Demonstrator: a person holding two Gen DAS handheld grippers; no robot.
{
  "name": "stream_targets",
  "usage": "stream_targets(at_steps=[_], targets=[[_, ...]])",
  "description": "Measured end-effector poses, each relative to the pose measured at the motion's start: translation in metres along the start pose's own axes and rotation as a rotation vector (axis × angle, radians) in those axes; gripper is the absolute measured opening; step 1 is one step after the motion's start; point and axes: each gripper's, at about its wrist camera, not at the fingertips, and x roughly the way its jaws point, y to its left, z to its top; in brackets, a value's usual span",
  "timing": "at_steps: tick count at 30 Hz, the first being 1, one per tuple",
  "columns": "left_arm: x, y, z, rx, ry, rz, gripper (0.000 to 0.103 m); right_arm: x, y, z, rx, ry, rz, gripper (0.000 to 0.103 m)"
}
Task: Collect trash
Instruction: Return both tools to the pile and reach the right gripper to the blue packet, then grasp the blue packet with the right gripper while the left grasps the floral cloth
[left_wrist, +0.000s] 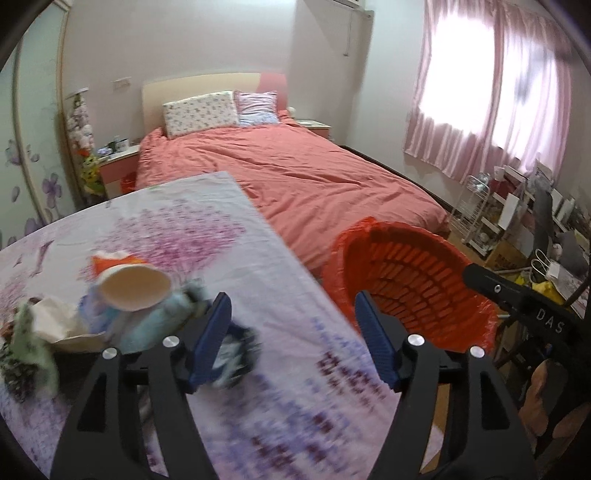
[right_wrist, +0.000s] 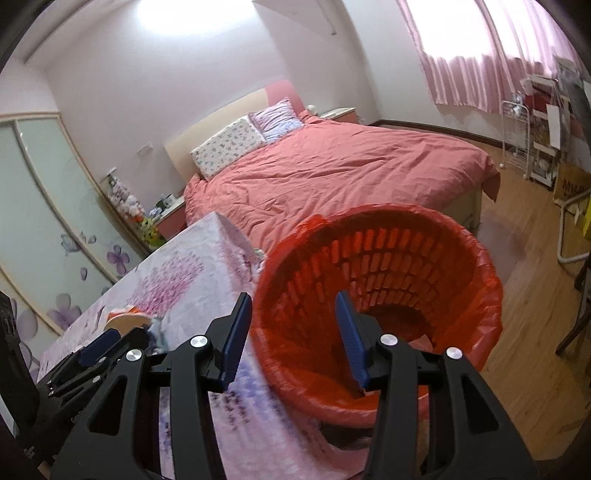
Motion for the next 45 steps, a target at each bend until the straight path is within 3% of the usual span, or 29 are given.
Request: stream_targets(at_steps=[6, 12, 22, 29, 34, 40, 45], targets=[[-0.036, 0.048, -0.011, -0.053, -0.028, 0.073, 0.071, -0.002, 0.039, -0.012, -0.084, 0.017, 0.015, 0.048], [-0.074, 0.117, -0.032, -0.127, -0.059, 0.193, 0.074, 0.005, 0.084, -0.031, -0.170, 0.051, 0.029, 0.048], [-0.103, 0.242, -0.074, -0.308, -0.017, 0.395, 0.075, 0.041, 0.139, -0.063, -0.305, 0.131, 0.017, 0.048], [-0.103, 0.277, -0.090, -0.361, 0.004, 0.408, 0.075, 0.075, 0.163, -0.066, -0.357, 0.163, 0.024, 0.048], [-0.094, 0.278, -0.093, -0.366, 0.013, 0.393, 0.075, 0.095, 0.174, -0.074, -0.435, 0.208, -0.004, 0.053], [-0.084, 0.281, -0.098, -0.373, 0.032, 0.387, 0.075, 0.101, 0.170, -0.081, -0.420, 0.233, -0.011, 0.054], [-0.082, 0.286, -0.100, -0.393, 0.034, 0.372, 0.074, 0.101, 0.172, -0.082, -0.402, 0.240, 0.002, 0.046]])
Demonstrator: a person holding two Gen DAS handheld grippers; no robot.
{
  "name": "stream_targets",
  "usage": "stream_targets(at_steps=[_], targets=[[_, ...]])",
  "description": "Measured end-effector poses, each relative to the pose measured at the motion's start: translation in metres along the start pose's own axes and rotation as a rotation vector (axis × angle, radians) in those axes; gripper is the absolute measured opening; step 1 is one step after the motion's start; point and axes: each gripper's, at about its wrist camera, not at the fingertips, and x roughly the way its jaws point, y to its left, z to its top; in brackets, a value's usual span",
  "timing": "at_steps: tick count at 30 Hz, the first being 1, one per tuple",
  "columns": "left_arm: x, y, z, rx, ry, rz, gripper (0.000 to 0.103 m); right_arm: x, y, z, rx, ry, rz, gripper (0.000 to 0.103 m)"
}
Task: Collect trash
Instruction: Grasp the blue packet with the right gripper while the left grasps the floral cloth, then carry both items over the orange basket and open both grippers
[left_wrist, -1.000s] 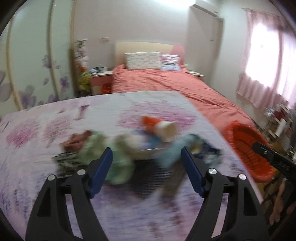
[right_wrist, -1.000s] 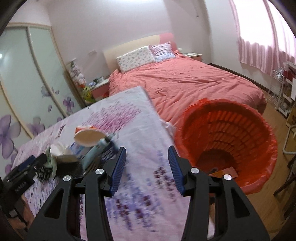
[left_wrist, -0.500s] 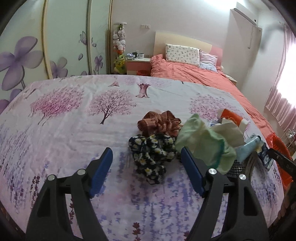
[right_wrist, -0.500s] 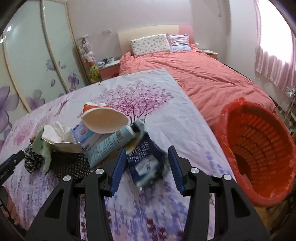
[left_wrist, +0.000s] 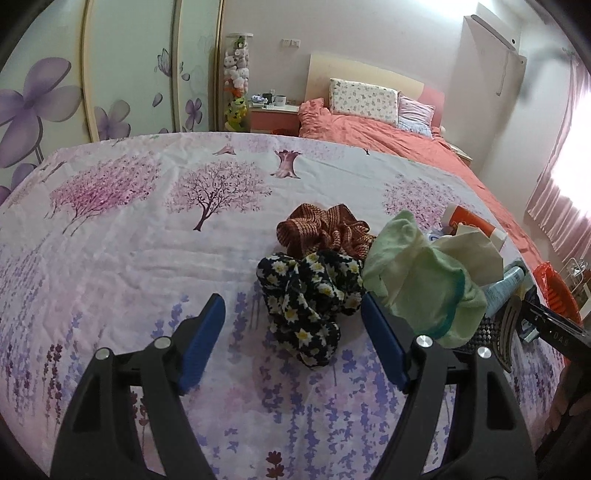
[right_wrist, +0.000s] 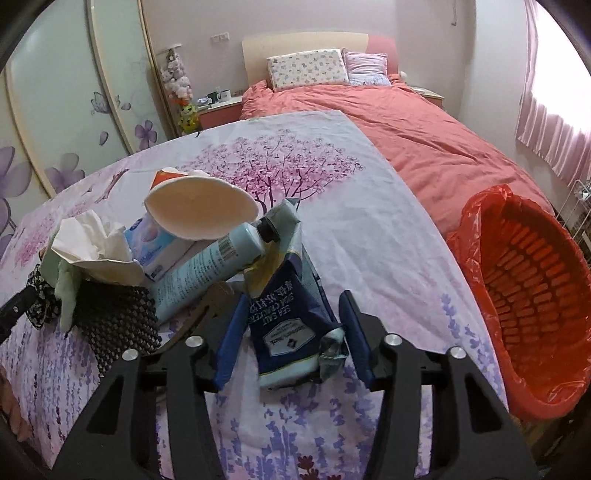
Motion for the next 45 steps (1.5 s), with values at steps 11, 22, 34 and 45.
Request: stream_targets(at_steps=[11, 22, 34, 45], targets=[[0.017, 0.000, 0.001, -0.038, 0.060, -0.075, 0.028, -0.011, -0.004, -0.003, 0.021, 0.004, 0.031, 0.014], [-0.014, 0.003, 0.006, -0.036, -0.006, -0.082, 0.016, -0.033, -0.018, -0.002, 0.059, -0.058, 0.016, 0.013], [-0.059, -0.028, 0.017, 0.008, -0.084, -0.123, 0.016, -0.071, -0.034, -0.002, 0.079, -0.168, -0.012, 0.013], [-0.087, -0.086, 0.019, 0.087, -0.122, -0.223, 0.016, -0.115, -0.048, -0.006, 0.082, -0.316, -0.045, 0.013]])
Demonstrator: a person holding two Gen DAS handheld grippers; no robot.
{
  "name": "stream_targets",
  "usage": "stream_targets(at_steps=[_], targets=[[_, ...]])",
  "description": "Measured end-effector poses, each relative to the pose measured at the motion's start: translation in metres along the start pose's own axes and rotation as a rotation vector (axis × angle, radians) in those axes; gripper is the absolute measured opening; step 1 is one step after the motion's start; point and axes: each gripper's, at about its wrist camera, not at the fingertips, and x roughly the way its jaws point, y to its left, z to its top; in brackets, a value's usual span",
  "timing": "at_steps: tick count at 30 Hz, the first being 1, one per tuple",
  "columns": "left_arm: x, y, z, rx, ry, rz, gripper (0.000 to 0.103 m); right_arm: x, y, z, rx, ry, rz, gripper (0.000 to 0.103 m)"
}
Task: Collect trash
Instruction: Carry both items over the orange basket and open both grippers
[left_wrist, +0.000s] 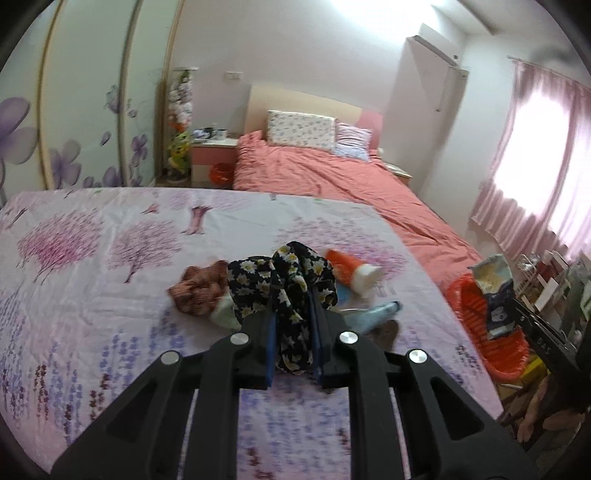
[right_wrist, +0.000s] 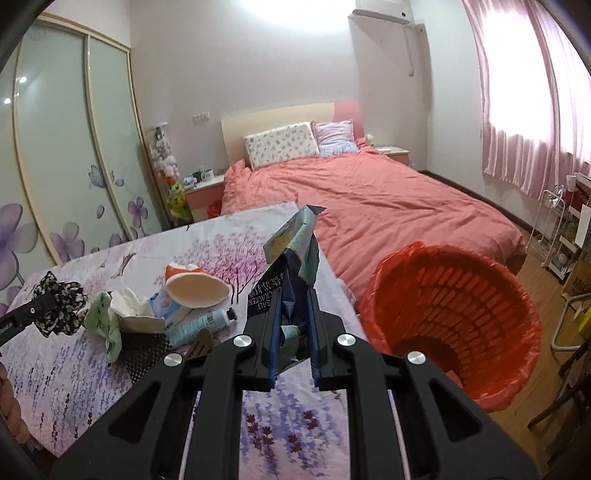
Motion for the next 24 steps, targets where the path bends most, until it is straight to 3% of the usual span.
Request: stream_targets(at_steps=[12, 24], targets=[[0.010, -0.079, 0.002, 0.076, 0.010, -0.143, 0.016, -0.022, -0.038, 0.004, 0.050, -0.075, -0.044, 0.013], [0.042, -0.164, -0.009, 0.143, 0.062, -0.295, 0.016, -0.025, -0.100, -0.001, 0.159, -0.113, -0.119, 0.013]])
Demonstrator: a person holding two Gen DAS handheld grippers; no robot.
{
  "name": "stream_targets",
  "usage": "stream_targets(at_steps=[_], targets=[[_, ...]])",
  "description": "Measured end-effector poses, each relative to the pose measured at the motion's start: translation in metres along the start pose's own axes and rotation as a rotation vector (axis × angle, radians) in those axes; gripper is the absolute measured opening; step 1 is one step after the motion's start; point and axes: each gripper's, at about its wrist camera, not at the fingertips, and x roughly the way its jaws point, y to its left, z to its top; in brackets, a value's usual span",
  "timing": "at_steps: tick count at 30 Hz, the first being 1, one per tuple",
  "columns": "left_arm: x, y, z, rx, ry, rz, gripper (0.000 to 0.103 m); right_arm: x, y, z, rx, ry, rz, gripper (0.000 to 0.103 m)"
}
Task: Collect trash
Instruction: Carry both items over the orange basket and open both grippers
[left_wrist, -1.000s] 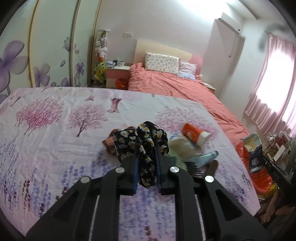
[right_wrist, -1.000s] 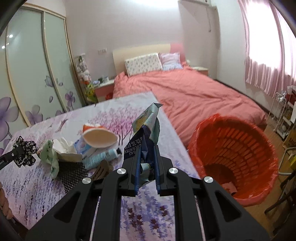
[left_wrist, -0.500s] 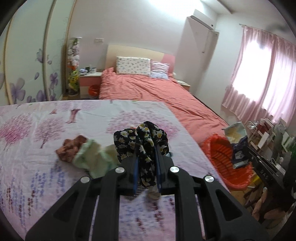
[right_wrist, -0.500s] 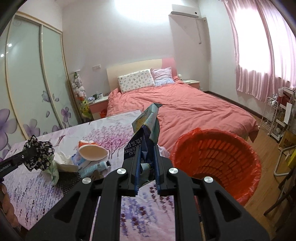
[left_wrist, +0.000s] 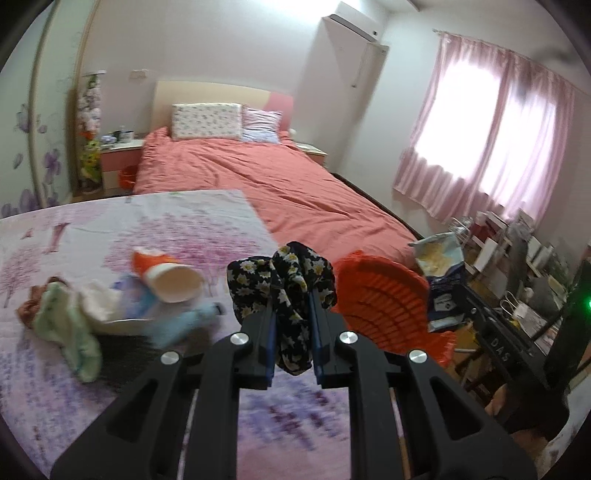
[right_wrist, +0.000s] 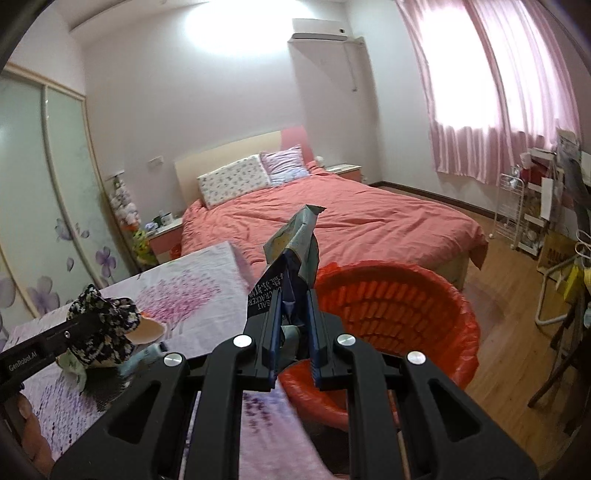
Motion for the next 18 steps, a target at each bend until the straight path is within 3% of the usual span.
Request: stream_targets(at_steps=[18], targets=[[0.096, -0.095, 0.004, 0.095, 0.086, -0.156, 0.016, 0.026, -0.061, -0.003, 0.110, -0.005, -0.073, 0.013]])
